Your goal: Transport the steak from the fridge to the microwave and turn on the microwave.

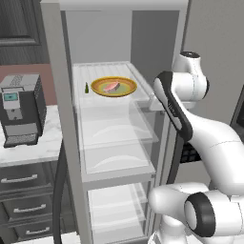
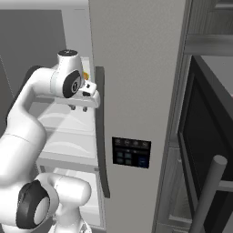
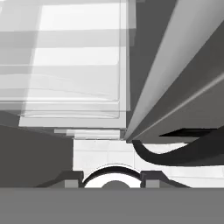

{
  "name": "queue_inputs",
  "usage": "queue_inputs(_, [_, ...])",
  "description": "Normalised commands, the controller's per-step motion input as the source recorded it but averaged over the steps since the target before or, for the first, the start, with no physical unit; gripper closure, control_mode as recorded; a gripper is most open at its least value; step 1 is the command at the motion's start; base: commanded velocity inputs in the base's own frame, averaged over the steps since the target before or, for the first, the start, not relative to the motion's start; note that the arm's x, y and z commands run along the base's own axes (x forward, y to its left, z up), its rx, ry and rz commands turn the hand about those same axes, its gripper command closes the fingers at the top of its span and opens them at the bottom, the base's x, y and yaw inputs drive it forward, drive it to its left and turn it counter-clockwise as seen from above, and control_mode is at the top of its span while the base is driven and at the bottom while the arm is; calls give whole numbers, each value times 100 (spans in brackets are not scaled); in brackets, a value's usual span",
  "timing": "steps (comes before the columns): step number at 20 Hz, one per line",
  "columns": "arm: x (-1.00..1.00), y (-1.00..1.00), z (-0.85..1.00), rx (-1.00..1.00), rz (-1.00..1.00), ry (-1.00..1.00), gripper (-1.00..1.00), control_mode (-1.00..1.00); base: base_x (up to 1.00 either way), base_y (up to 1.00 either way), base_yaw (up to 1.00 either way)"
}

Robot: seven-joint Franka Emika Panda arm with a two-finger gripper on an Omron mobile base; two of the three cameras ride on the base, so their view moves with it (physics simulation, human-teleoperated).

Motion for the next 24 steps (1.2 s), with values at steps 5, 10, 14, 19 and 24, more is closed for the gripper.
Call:
queue_inputs(5, [0, 16, 0, 0, 0, -1, -100, -100, 0, 0, 0])
queue_inputs(10, [0, 59, 5, 0, 0, -2, -100, -100, 0, 0, 0])
queue_inputs(14, [1, 72, 34, 0, -3, -8, -100, -100, 0, 0, 0])
queue_inputs(19, [13, 70, 43, 0, -2, -15, -100, -100, 0, 0, 0])
queue_inputs(24, [32, 29, 22, 0, -1, -20, -100, -100, 0, 0, 0])
